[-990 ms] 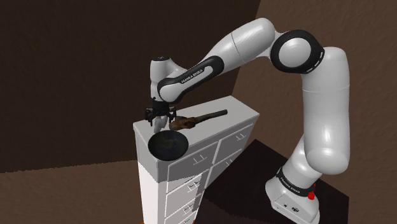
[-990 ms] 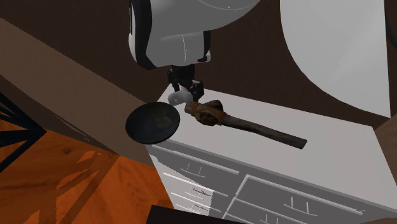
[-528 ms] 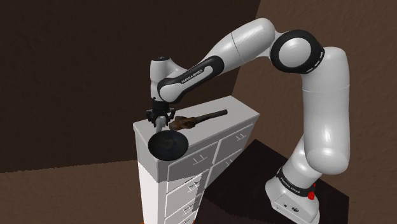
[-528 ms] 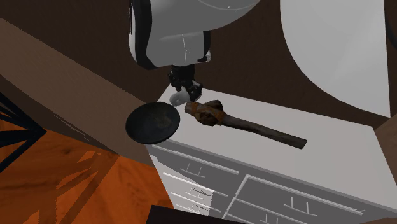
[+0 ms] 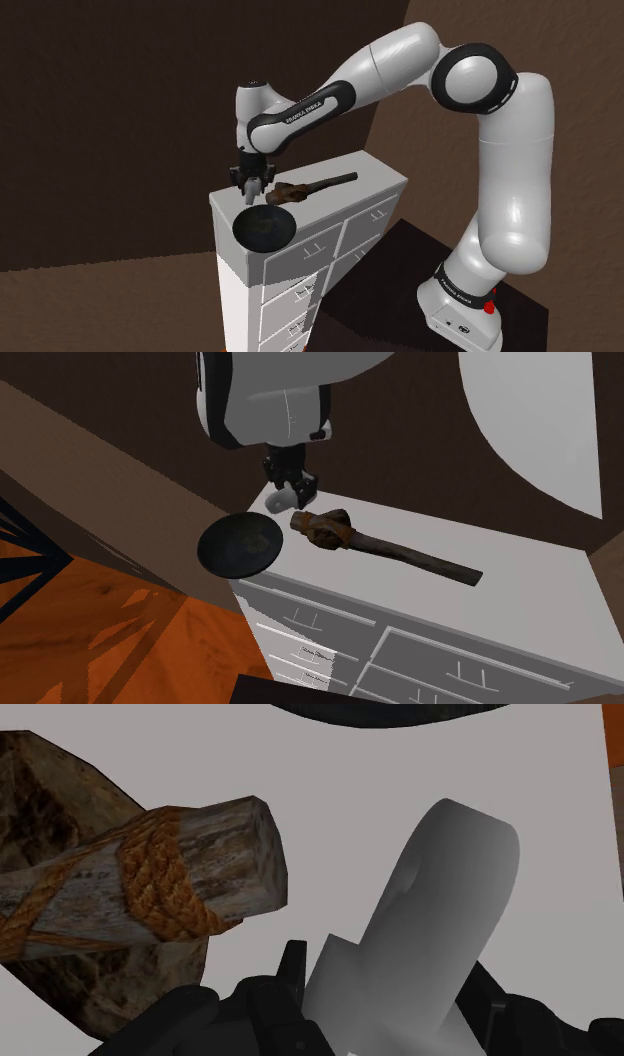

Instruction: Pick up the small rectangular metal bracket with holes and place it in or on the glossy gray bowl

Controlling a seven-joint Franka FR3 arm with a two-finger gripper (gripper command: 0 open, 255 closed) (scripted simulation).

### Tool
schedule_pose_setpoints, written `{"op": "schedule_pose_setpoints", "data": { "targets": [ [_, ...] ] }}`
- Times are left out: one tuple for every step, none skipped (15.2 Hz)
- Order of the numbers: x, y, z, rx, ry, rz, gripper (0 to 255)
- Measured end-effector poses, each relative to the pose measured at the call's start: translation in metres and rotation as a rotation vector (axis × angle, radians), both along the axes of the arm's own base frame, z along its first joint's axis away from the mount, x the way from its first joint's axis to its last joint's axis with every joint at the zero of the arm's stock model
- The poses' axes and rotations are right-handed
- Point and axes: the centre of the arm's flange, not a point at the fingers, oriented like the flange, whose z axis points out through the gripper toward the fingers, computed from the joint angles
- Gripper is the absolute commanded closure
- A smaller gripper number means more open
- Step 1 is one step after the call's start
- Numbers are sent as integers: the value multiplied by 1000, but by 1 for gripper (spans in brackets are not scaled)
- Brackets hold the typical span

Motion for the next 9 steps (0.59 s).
{"op": "schedule_pose_setpoints", "data": {
  "targets": [
    [0, 0, 5, 0, 0, 0, 255],
    [-1, -1, 12, 0, 0, 0, 255],
    [0, 0, 16, 0, 0, 0, 255],
    [1, 0, 22, 0, 0, 0, 255],
    [1, 0, 28, 0, 0, 0, 255],
    [1, -1, 33, 0, 0, 0, 255],
    [0, 0, 39, 0, 0, 0, 255],
    [1, 0, 43, 0, 0, 0, 255],
    [1, 0, 48, 0, 0, 0, 255]
  ]
}}
